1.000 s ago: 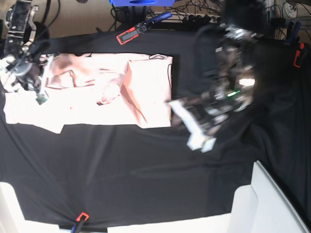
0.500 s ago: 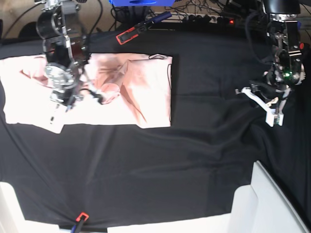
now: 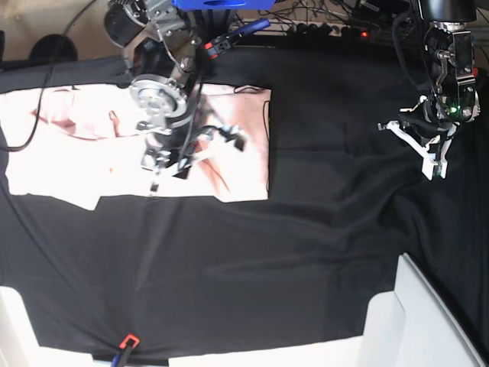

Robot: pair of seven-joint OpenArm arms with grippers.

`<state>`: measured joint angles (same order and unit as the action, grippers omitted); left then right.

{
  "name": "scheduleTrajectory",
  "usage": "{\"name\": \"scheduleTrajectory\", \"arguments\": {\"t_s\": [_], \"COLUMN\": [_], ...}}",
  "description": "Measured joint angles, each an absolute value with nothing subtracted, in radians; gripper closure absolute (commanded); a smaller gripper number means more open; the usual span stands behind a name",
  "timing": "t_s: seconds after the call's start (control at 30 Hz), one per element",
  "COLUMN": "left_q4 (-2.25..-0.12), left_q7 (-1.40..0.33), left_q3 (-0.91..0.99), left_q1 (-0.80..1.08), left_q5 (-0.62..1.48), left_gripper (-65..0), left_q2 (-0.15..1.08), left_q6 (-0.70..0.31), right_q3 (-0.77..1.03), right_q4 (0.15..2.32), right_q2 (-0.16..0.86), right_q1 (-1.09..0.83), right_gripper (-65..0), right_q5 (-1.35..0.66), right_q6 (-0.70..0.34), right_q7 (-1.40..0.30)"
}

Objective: Fold the T-shirt properly
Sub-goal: 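Press and smooth the folded layers with the right gripper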

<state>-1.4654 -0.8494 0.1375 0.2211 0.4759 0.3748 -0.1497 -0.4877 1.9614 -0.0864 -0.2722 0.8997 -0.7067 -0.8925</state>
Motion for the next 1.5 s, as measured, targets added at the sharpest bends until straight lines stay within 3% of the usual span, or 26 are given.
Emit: {"name": "scheduleTrajectory", "arguments": {"t_s": [0.1,0.17,0.53,0.9,0.97,1.1,1.17,1.5], "left_q4": [-1.465,-1.465,-1.465,-1.465,-1.465,-1.465,-1.465,-1.465], "left_q7": [-0.849,-0.849,-0.849,-0.849,-0.849,-0.849,-0.849,-0.849], "left_q3": [0.139,0.139,0.139,0.138,0.136,0.135,0.136,0.136], "left_q1": [0.216,0.217,0.223,0.222,0.222,0.222,0.222,0.222], "left_q5": [0.476,0.476,0.476,0.476,0.476,0.476,0.476,0.476], "left_gripper": [0.0,0.0,0.0,0.0,0.0,0.0,0.0,0.0], "left_q2": [0.381,0.381,0.375,0.374,0.374,0.374,0.374,0.374], "left_q6": [-0.149,-0.150,-0.149,-0.149,-0.150,-0.149,-0.149,-0.150], "right_q3": [-0.482,-0.480,-0.468,-0.315,-0.307,-0.305,-0.305,-0.245], "right_q4": [1.961,1.961,1.846,1.711,1.695,1.619,1.594,1.579], "right_q2": [-0.085,-0.083,-0.083,-0.084,-0.083,-0.084,-0.084,-0.087], "right_q1": [-0.271,-0.271,-0.172,-0.094,-0.083,-0.086,-0.087,-0.076], "right_gripper": [-44.5,-47.4,-47.4,-47.3,-46.0,-32.9,-29.6,-28.6], "right_q5": [0.812,0.752,0.544,0.451,0.451,0.450,0.450,0.449], "right_q6": [-0.707,-0.707,-0.707,-0.703,-0.702,-0.704,-0.704,-0.707], "right_q7": [-0.922,-0.918,-0.918,-0.911,-0.907,-0.875,-0.866,-0.841]}}
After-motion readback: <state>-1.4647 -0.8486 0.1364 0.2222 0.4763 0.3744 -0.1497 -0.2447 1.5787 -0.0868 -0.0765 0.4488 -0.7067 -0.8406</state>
